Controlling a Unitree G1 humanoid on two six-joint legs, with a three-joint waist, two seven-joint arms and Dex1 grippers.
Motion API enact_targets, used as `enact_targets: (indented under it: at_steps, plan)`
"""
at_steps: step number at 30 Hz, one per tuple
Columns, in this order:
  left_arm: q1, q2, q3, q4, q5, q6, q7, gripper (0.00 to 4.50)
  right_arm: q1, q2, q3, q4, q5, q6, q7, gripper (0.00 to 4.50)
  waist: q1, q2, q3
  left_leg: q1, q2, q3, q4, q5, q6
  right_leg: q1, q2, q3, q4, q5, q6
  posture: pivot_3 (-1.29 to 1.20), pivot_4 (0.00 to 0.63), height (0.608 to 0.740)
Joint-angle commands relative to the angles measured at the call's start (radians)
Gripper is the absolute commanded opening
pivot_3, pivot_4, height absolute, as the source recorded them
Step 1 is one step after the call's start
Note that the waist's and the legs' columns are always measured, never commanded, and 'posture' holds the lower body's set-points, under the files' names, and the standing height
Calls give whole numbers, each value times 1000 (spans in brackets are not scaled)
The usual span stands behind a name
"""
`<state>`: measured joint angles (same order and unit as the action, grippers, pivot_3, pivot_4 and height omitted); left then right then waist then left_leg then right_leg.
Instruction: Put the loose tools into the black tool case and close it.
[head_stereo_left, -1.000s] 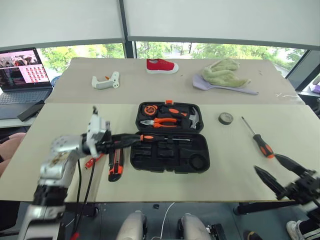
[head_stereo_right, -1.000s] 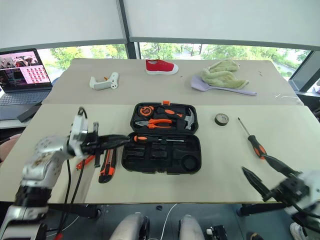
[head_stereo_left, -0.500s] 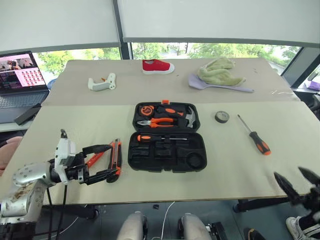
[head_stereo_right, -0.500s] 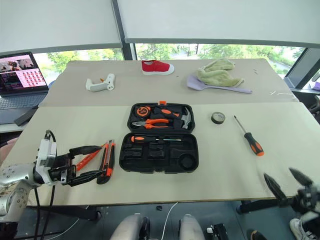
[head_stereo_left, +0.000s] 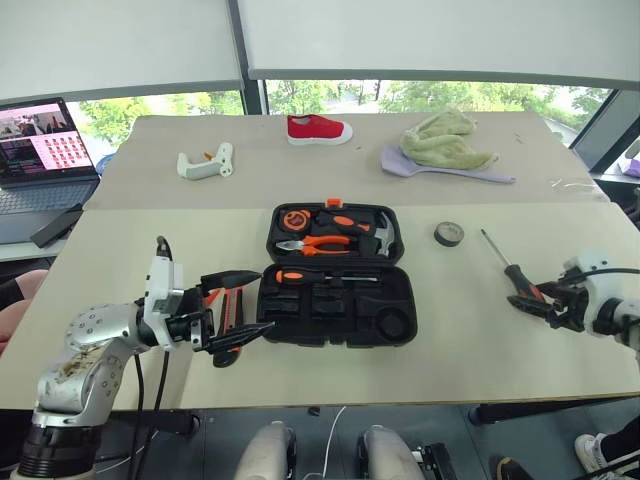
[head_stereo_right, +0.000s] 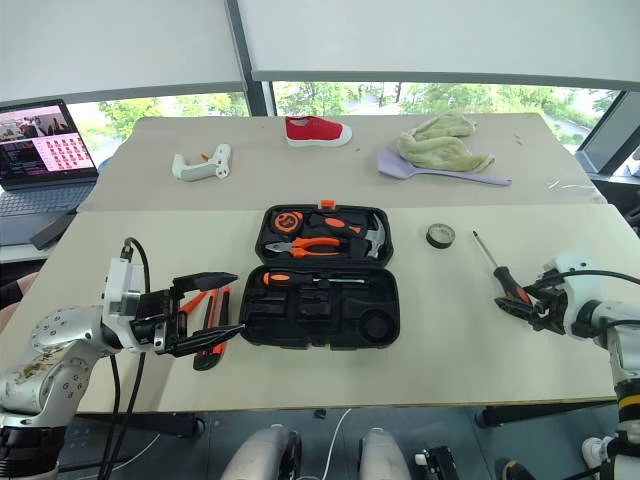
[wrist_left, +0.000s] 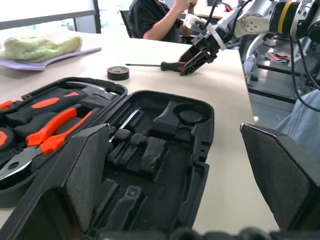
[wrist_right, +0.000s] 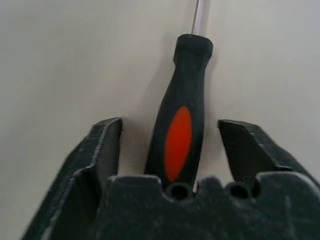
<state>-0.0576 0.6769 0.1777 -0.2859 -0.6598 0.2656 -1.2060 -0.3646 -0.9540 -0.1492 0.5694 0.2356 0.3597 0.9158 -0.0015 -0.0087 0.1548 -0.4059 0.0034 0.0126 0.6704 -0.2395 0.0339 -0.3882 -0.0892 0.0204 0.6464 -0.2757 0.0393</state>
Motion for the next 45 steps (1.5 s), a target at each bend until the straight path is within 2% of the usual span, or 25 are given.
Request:
enact_targets:
  at_steps: [1, 3, 8, 11, 14, 16, 18, 21, 24, 30, 37, 45]
  plan:
    - [26, 24, 15, -60, -19, 11, -1, 4500, -3, -14, -40, 6, -2, -37, 3, 1712, 0, 0, 0, 0, -1, 0, 0, 0, 0, 0, -1, 0, 0, 0, 0, 0, 150, 740]
    - [37, 18, 20, -71, -27, 12, 14, 4500, 62, -19, -98, -30, 18, -94, -3, 1039, 6, 0, 0, 0, -1, 0, 0, 0, 0, 0, -1, 0, 0, 0, 1, 0, 150, 740]
    - [47, 0, 27, -85, -43, 15, 45, 4500, 156, -2, -210, -133, 24, -281, -64, 1018, 10, 0, 0, 0, -2, 0, 0, 0, 0, 0, -1, 1, 0, 0, 2, 0, 150, 740]
    - [69, 13, 45, -96, -76, 52, 51, 4500, 152, 36, -250, -260, 89, -391, -16, 1018, -7, 0, 0, 1, -2, 0, 0, 0, 0, 0, -1, 2, 1, 0, 2, 0, 150, 740]
    - [110, 24, 60, -83, -73, 49, 40, 4500, 152, 28, -141, -408, 120, -501, 199, 1018, -22, 0, 0, 2, 0, 0, -1, 0, 0, 0, 1, 3, 1, 0, 2, 0, 150, 740]
    - [131, 25, 73, -45, -53, 28, 31, 4500, 80, 38, -26, -515, 154, -391, 282, 1018, -28, 0, 0, 4, 2, 1, -2, 0, 0, 1, 3, 4, 1, 0, 2, 0, 150, 740]
    - [144, 15, 88, -10, -31, -19, 19, 4500, -4, 52, 85, -588, 152, -278, 321, 1018, -32, 0, 0, 4, 3, 1, -2, 0, 0, 1, 3, 5, 1, 1, 1, 0, 150, 740]
    - [167, 10, 85, 10, 1, -68, 5, 4500, -137, 112, 268, -629, 57, -174, 325, 1018, -28, -2, 1, 4, 3, 1, -2, 0, 0, 0, 3, 4, 1, 1, 1, 0, 150, 740]
    - [165, -10, 87, -1, 3, -76, 43, 4500, -229, 169, 366, -611, -18, -88, 285, 1018, -10, -3, 2, 3, 3, 0, -2, 0, -1, -1, 2, 3, 1, 1, 1, 0, 150, 740]
    - [194, -29, 101, -6, 45, -127, 86, 4500, -280, 188, 477, -547, -144, -45, 286, 1018, 13, -4, 2, -2, -3, -1, -1, 0, -1, -4, -8, -2, -1, 1, 1, 0, 150, 740]
    - [290, -47, 114, -57, 54, -161, 112, 4500, -304, 178, 492, -513, -188, -60, 328, 1018, -1, -5, 3, -2, -1, -1, -3, 0, -1, -5, -10, -2, -1, 1, 1, 0, 150, 740]
    - [287, -53, 103, -35, 63, -192, 120, 4500, -312, 237, 476, -494, -203, -89, 296, 1018, -4, -5, 3, -2, -2, -1, -3, 0, -1, -5, -11, -3, -1, 1, 1, 0, 150, 740]
